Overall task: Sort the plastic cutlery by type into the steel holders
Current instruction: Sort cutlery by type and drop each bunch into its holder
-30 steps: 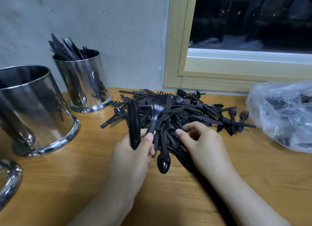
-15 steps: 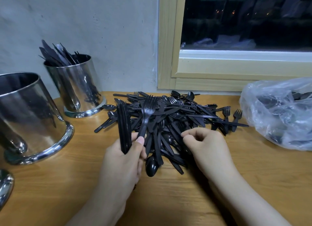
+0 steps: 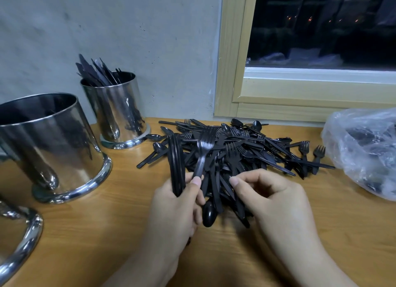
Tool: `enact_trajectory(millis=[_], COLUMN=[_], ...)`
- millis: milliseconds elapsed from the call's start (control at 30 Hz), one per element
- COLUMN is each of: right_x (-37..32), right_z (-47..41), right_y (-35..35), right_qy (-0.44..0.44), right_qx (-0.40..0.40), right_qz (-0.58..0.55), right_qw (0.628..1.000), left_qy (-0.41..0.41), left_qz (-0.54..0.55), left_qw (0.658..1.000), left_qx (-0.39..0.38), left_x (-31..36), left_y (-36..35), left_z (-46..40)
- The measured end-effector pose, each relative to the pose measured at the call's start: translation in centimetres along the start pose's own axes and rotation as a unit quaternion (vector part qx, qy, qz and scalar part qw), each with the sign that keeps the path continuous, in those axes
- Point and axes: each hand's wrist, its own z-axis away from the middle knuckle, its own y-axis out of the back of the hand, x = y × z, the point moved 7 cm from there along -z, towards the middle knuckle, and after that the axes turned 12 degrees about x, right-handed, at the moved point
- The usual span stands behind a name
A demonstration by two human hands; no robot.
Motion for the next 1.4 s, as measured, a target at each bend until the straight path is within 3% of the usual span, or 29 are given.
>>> enact_trajectory(millis=[200,533,900,1100,1233,1400], right_x=[0.9,1.9,2.2,1.9,2.9,6.6], right_z=[0.4,0.3,0.1,-0.9,-4.5,-8.3], right_y=[-1.8,-2.2,-2.2,-1.3,2.4,4.5], right_qy=[-0.059,-0.092,-0.098,0.005,0.145,0.114], right_qx=[-0.056,-0.052,-0.061,-0.064,0.061,0.033], right_qz=[-0.105,-0.110,-0.104,0.037,0.179,0.385], right_qw=[0.991,0.988,0.988,0.997,0.971,0.915], left_qy=[0.022,-0.018,-0.037,-0.027,-0.021,-0.019], left_qz=[0.004,-0.037,-0.045,-0.068,-0.052,-0.022], left_qw=[1.000,0.999,0.995,0.994,0.998,0.999], left_qx=[-0.004,0.001,-0.076,-0.075,-0.034,-0.021], left_x=[0.0,0.6,1.0,0.4,0.2,0.5], left_y=[-0.4,-0.4,-1.3,-1.4,-0.6,-0.6], left_z=[0.7,1.2,1.7,1.7,0.9,1.1])
